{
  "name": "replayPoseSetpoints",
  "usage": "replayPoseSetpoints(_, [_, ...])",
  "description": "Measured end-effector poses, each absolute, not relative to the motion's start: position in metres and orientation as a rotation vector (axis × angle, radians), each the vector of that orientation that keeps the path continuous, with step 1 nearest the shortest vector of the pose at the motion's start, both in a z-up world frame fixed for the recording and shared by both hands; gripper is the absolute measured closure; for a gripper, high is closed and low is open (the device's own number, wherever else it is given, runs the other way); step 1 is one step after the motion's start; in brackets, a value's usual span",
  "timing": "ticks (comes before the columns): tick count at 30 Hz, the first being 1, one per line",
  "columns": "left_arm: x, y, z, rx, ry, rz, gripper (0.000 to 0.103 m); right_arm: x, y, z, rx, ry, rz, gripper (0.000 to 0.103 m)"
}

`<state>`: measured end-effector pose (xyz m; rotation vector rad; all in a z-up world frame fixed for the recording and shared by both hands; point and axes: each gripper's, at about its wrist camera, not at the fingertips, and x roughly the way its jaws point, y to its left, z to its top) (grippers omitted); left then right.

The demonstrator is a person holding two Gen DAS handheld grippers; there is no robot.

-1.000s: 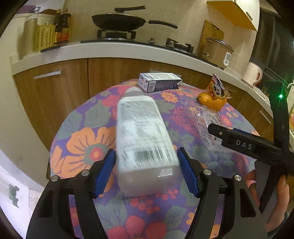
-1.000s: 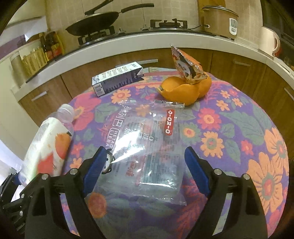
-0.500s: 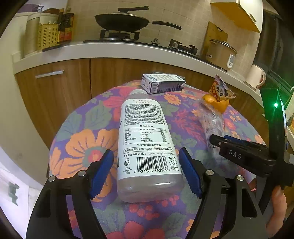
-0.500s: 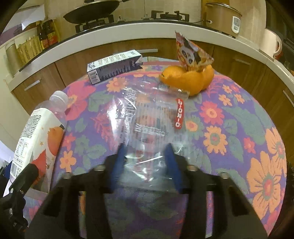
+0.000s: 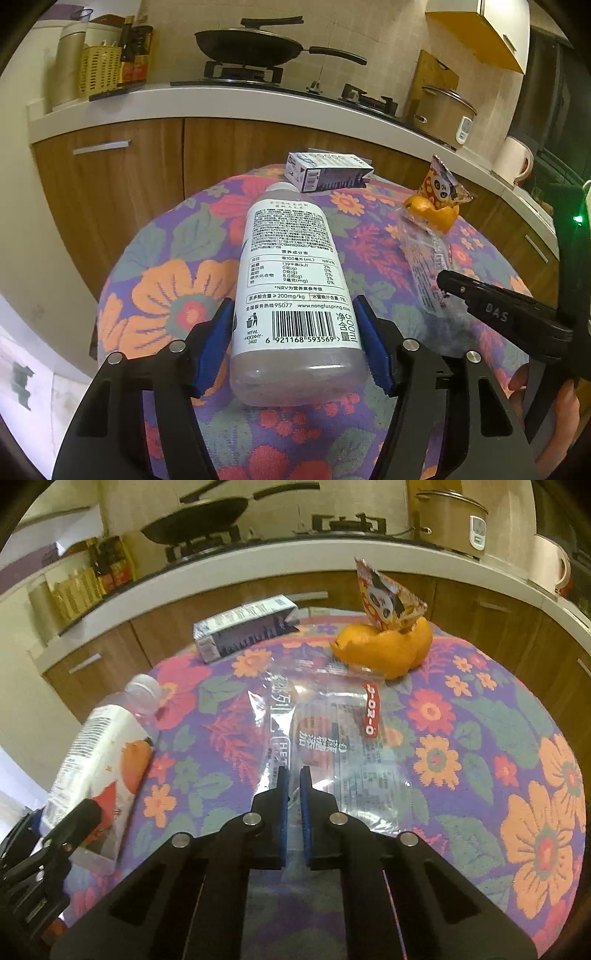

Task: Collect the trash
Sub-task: 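Grasp the white plastic bottle with the left tool while the right tool grasps the clear bag, then carry the bottle and clear bag to the wastebasket and release both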

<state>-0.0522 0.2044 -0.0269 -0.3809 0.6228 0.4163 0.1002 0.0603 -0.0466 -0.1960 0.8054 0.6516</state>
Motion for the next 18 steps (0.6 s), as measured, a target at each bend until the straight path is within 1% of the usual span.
replayPoseSetpoints(5, [-0.055,0.207,-0.026,-0.398,0.604,0.407,0.041,0.093,0.052,-0.039,-0.161,0.777,0.693,0.099])
replayPoseSetpoints(13, [-0.056,0.206,-0.025,-0.397,0.598,0.408,0.042,0.081,0.029,-0.039,-0.143,0.795,0.68,0.099])
replayPoseSetpoints(16, [-0.056,0.206,-0.026,-0.397,0.599,0.407,0.042,0.082,0.02,-0.04,-0.146,0.812,0.672,0.098])
replayPoseSetpoints(17, [-0.056,0.206,-0.026,-0.398,0.6,0.406,0.041,0.083,0.018,-0.041,-0.14,0.818,0.668,0.093])
replayPoseSetpoints(18, [-0.056,0.206,-0.026,-0.399,0.6,0.405,0.041,0.084,0.017,-0.041,-0.137,0.816,0.657,0.077])
